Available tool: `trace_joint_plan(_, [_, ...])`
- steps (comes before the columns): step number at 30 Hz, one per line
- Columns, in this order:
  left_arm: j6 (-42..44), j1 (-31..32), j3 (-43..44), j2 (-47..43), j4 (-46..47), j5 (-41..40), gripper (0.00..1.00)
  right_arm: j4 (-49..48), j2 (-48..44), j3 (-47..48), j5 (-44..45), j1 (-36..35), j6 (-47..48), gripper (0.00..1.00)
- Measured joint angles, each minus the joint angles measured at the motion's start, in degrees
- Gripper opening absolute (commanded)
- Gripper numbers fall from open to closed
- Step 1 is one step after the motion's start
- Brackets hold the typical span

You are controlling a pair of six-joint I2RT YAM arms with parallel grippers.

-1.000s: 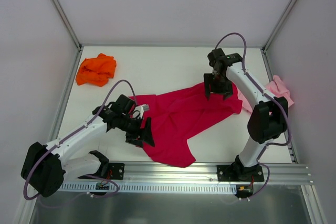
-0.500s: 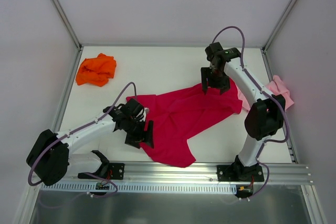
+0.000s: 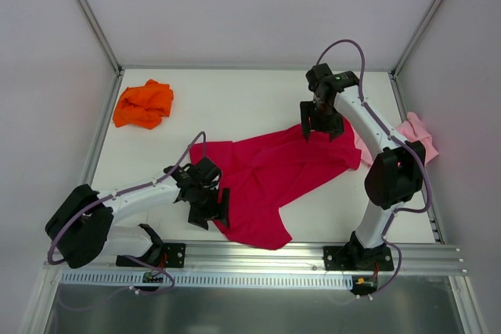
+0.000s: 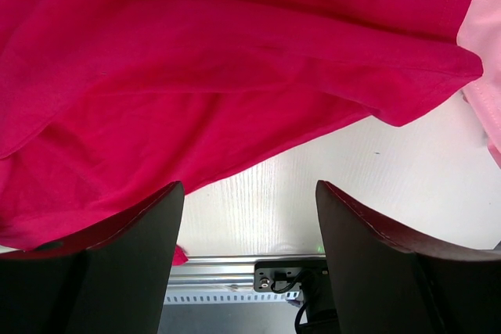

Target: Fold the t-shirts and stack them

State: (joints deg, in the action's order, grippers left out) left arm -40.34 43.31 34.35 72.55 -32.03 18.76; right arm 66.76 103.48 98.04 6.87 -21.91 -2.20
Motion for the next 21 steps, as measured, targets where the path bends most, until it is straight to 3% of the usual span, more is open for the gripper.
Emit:
trace_joint_plan(8, [-3.8,1.8,1.2,4.6,1.8,-1.9,0.71,0.0,-0.1,0.0,0.0,0.0,0.8,0.72])
trace_joint_plan(11, [-4.4,2.5,3.0,7.0,1.8,-2.8,0.63,-0.2,-0.8,-0.4,0.0,0.0,1.0,0.72])
trace_joint_plan(15, [-4.4,2.7,5.2,10.3,2.3,-3.7,0.35,-0.2,-2.9,-1.5,0.5,0.0,1.1,0.72])
trace_joint_plan(16, [-4.0,2.9,5.9,11.3,2.3,-4.3,0.23,-0.2,-3.5,-1.7,0.9,0.0,1.2,0.72])
trace_joint_plan(21, [-3.7,3.6,7.0,12.9,2.6,-6.0,0.02,-0.2,-4.9,-2.3,1.9,0.0,1.2,0.73])
